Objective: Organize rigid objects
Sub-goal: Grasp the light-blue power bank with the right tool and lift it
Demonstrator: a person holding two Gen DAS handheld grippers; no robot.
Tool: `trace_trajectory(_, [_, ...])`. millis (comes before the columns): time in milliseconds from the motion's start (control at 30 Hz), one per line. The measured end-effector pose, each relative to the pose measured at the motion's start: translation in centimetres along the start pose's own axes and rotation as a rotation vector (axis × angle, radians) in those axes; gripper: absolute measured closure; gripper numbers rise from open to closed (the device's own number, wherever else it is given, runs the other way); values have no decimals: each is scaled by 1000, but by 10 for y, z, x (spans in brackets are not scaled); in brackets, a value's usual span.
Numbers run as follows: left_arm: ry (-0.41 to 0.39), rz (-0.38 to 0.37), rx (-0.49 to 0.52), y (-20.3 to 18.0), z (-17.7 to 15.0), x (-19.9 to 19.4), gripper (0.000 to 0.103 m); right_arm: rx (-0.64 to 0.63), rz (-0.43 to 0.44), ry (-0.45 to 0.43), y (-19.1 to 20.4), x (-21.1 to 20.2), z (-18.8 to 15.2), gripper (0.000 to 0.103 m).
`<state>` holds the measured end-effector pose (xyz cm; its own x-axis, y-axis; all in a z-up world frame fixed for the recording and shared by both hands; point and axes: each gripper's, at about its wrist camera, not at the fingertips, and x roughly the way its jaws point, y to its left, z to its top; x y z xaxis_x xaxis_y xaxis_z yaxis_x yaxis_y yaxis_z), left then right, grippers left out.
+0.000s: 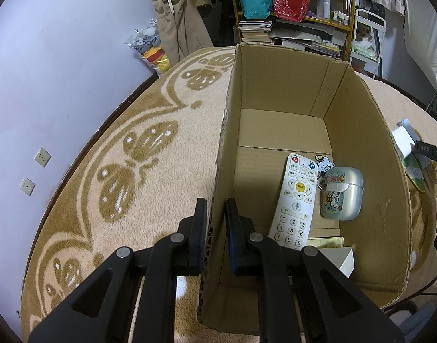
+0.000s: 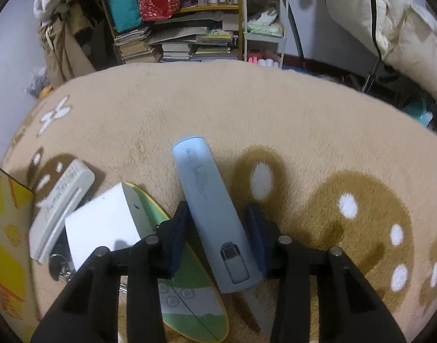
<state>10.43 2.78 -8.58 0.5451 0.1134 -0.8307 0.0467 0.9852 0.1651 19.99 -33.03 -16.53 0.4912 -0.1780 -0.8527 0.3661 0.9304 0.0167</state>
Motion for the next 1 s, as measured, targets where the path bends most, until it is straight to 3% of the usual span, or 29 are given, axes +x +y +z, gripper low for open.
trace_trajectory(133, [0,-1,0,0,0,0,91,3,-58,-34,4,-8,-3,74])
trace_trajectory(300, [-2,5,5,0,0,0,91,26,-27,-41,2,-17,-3,74])
trace_trajectory(567, [-3,8,8,-1,0,1,91,31,29,-134,12,-53,11,74])
trace_trajectory(767, [-2,8,9,-1,0,1,91,-25,122,-172,38,-85,23,74])
trace_trajectory(1000, [-3,9,10,-1,0,1,91,-43,319,-213,74,-121,28,74])
